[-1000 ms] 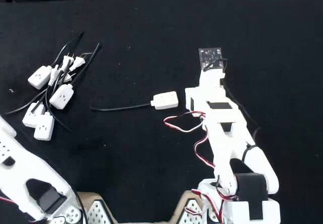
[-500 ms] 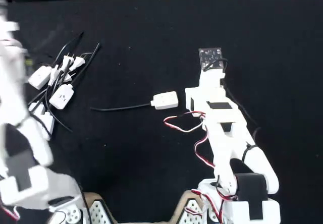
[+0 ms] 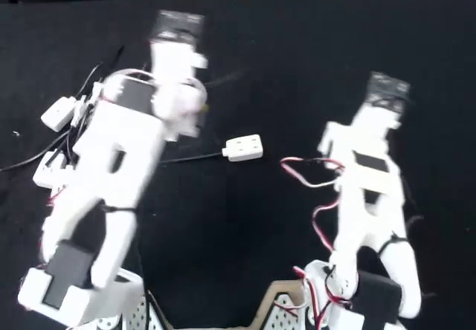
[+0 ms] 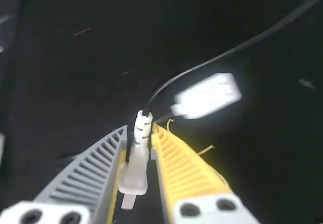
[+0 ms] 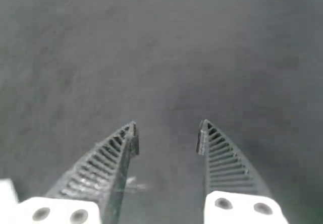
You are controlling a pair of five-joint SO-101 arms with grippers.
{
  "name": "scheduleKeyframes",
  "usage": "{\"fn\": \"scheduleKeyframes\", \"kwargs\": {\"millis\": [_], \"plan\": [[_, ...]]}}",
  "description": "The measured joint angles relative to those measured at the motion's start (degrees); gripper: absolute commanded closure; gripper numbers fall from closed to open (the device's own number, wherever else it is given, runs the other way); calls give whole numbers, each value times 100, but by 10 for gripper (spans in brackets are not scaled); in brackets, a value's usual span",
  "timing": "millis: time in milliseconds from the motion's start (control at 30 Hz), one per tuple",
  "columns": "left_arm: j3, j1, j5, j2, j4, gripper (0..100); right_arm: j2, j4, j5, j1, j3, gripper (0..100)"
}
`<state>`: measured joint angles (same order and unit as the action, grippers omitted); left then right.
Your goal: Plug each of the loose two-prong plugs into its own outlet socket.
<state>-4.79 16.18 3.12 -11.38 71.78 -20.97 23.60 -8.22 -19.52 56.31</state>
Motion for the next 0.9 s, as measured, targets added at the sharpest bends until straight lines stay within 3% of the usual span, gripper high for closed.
{"fn": "scheduleKeyframes", "kwargs": {"millis": [233,400,500,600,700,900], "plan": [[-1284,1635,18,0,-1723,970,-246,1011,431,-1433,-352,807],[-2409,2040,18,0,-2927,959,-695,1732,923,-2119,-352,807],[-2848,2066,18,0,-3473,841,-1002,2031,1125,-2242,-352,807],[-2989,2066,18,0,-3587,735,-1275,2347,1222,-2251,-352,807],[-2998,2066,62,-62,-3393,734,-1495,2541,1231,-2251,-352,807],[-2664,1415,70,-501,-1943,734,-1776,2593,1231,-2207,-343,807]]}}
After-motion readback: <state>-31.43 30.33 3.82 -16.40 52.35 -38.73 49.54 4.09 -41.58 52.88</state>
